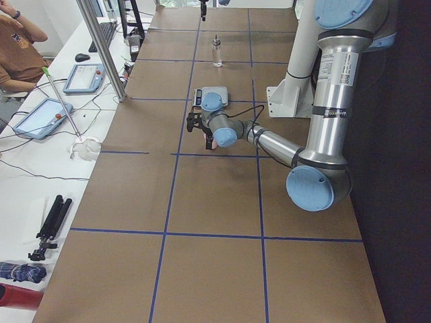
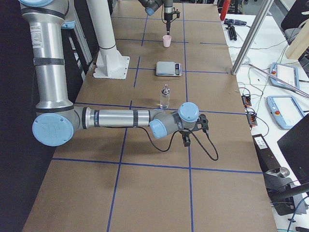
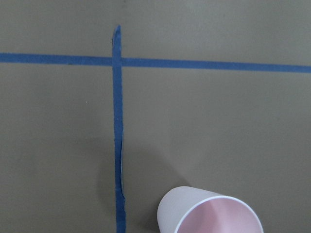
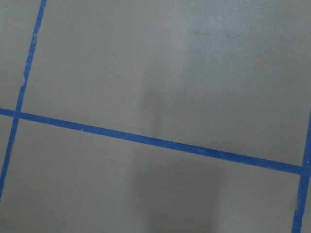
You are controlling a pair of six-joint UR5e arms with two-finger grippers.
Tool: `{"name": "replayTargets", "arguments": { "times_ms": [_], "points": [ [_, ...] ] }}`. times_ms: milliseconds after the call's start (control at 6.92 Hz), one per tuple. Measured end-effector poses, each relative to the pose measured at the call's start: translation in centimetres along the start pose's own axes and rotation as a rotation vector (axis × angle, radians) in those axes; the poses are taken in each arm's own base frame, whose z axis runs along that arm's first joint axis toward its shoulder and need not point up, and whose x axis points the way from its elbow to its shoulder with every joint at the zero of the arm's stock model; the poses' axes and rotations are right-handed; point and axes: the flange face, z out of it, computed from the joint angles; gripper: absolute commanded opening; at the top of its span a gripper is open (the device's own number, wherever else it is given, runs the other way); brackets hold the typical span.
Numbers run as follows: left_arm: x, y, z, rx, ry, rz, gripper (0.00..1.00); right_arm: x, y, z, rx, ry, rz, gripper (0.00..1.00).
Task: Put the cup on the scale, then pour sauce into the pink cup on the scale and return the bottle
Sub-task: 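Reach the left gripper to the pink cup and grasp it, then carry the pink cup with the left gripper onto the scale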
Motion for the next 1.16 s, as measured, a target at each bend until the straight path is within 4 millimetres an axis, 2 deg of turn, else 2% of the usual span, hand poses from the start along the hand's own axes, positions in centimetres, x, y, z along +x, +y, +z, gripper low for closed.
{"name": "replayTargets", "arguments": {
  "times_ms": [144, 289, 722, 867, 1011, 1156],
  "points": [
    [-0.2, 0.2, 0.7, -0.012, -0.008, -0.001, 0.26, 0.3, 0.1, 0.2, -0.004, 0.002, 0.006, 1.00],
    [-0.3, 0.4, 1.2, -0.020, -0.013, -0.004, 0.00, 0.6, 0.2, 0.4, -0.008, 0.003, 0.012, 1.00],
    [0.6, 0.5, 1.0, -0.020, -0.003, -0.063, 0.00, 0.9, 0.3, 0.6, -0.013, 0.002, 0.022, 1.00],
    [2.8, 0.4, -0.2, -0.017, 0.005, -0.147, 0.00, 1.0, 0.3, 0.6, -0.014, 0.000, 0.025, 1.00],
    [7.2, -0.4, -1.5, -0.031, -0.017, -0.244, 0.00, 0.9, 0.4, 0.6, -0.016, -0.006, 0.026, 1.00],
    [13.3, -1.7, -2.4, -0.048, -0.054, -0.299, 0.00, 0.7, 0.4, 0.5, -0.018, -0.018, 0.025, 1.00]
  ]
}}
